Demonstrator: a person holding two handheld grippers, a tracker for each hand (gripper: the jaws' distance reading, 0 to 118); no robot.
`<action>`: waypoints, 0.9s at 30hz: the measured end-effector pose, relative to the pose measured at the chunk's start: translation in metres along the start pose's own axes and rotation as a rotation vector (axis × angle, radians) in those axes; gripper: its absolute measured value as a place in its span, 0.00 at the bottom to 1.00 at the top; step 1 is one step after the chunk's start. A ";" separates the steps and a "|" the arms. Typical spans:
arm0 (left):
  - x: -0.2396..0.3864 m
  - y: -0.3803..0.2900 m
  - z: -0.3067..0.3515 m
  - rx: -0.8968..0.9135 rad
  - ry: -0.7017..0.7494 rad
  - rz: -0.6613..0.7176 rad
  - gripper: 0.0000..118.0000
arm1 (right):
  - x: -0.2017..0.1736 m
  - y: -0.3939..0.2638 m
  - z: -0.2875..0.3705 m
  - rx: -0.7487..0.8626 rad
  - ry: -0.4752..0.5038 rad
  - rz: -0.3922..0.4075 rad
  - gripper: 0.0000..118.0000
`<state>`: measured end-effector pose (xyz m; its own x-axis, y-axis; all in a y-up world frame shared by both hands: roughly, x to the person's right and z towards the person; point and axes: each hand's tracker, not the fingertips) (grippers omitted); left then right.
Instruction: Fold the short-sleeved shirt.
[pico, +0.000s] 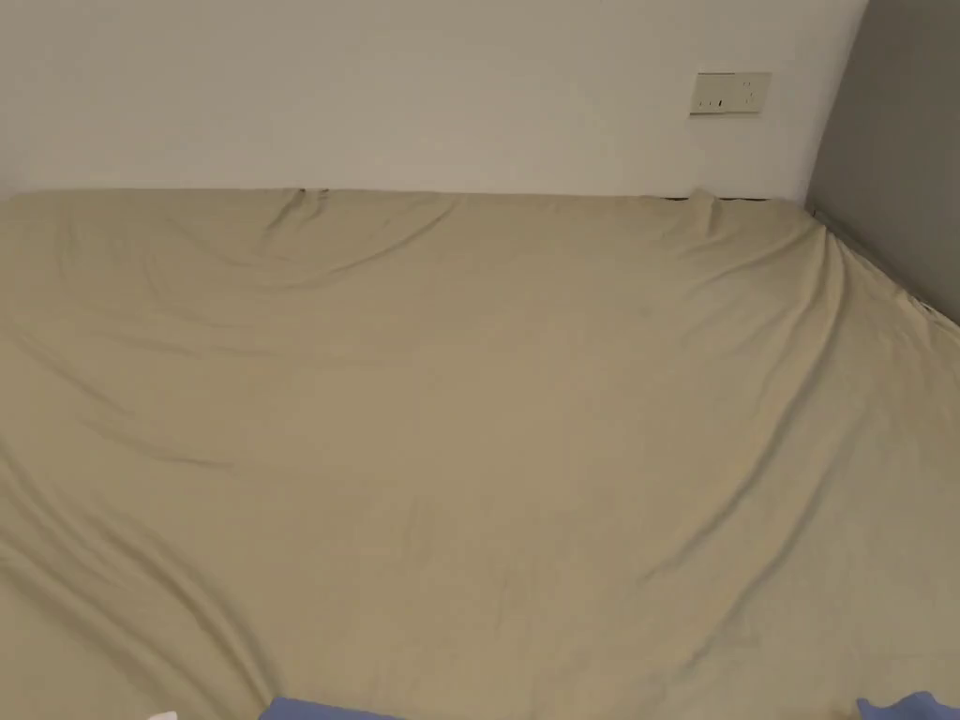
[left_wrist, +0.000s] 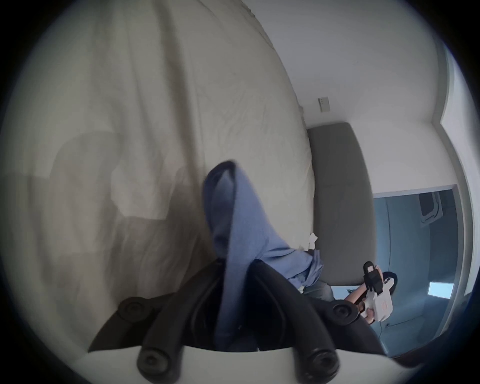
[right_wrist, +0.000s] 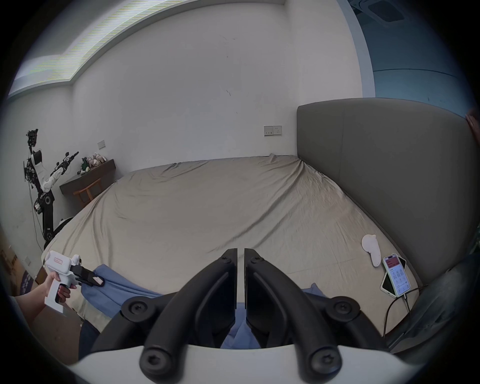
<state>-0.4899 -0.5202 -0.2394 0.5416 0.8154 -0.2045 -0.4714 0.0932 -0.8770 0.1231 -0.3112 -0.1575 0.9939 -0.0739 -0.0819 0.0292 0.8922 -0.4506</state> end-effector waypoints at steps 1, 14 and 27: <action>0.000 0.001 0.012 0.038 -0.034 -0.027 0.06 | -0.001 0.002 0.001 0.005 0.000 0.006 0.06; 0.050 -0.006 0.098 0.218 0.360 -0.196 0.06 | -0.007 -0.003 0.008 0.031 0.043 -0.020 0.06; 0.168 -0.075 -0.128 -0.089 0.428 -0.643 0.06 | 0.023 -0.022 0.038 0.072 -0.010 -0.043 0.06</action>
<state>-0.2745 -0.4630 -0.2641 0.9197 0.3239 0.2219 0.0741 0.4118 -0.9082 0.1495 -0.3161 -0.1160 0.9925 -0.1093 -0.0550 0.0796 0.9182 -0.3881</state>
